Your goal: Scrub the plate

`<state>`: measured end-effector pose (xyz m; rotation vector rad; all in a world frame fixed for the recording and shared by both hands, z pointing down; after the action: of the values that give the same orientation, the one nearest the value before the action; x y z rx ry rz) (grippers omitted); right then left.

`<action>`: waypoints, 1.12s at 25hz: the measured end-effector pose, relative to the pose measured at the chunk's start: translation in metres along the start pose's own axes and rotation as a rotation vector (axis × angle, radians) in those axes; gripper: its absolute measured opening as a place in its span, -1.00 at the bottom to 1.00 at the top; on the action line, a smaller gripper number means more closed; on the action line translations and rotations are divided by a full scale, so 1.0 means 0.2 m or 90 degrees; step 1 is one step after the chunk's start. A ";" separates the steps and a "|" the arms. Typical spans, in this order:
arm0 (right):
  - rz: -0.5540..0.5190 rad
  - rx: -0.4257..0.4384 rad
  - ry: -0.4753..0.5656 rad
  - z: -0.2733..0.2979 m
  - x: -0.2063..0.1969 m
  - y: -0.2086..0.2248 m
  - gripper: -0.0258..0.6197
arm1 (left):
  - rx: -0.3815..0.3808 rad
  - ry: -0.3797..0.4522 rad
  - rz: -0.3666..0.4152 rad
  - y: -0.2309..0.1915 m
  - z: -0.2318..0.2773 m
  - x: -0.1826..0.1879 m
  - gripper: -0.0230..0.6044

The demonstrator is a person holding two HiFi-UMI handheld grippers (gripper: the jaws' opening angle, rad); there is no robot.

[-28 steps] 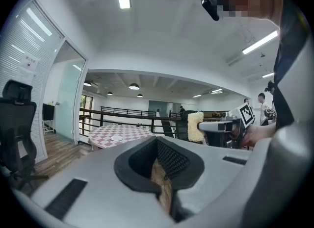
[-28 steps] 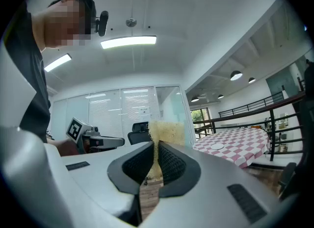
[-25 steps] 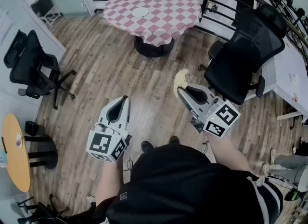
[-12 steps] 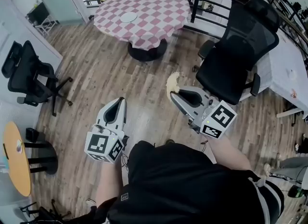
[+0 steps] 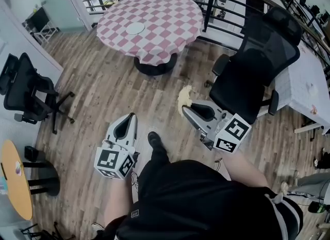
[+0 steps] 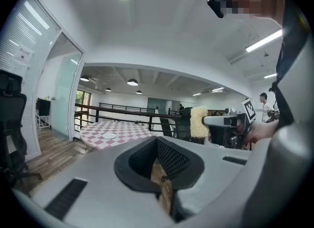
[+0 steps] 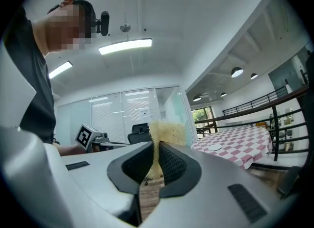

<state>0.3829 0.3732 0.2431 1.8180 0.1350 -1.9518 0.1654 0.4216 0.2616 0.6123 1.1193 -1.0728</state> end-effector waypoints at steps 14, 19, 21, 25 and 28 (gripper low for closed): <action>0.012 -0.003 -0.036 0.97 0.21 0.51 -0.80 | -0.018 -0.006 0.007 -0.87 0.51 0.23 -0.91; 0.012 0.001 -0.047 1.24 0.26 0.61 -0.80 | -0.018 0.009 0.011 -1.13 0.60 0.34 -0.91; 0.011 0.002 -0.049 1.32 0.28 0.65 -0.80 | -0.021 0.008 0.010 -1.21 0.64 0.36 -0.91; 0.017 -0.017 -0.053 1.44 0.30 0.78 -0.80 | -0.022 0.006 0.004 -1.34 0.73 0.40 -0.91; 0.034 -0.040 -0.053 1.52 0.28 0.93 -0.80 | -0.020 0.001 -0.002 -1.45 0.84 0.41 -0.91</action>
<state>0.1756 0.0789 0.2701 1.6819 0.1174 -1.9597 -0.0259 0.1346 0.2778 0.5868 1.1359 -1.0562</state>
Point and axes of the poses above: the fingertips, and each gripper's own axes: z forward along the fingers, y to its right, x out of its top, the point moved 5 cm from there along -z, backward along the fingers, and after that the axes turned 8 degrees about -y, right-handed, at the moved point
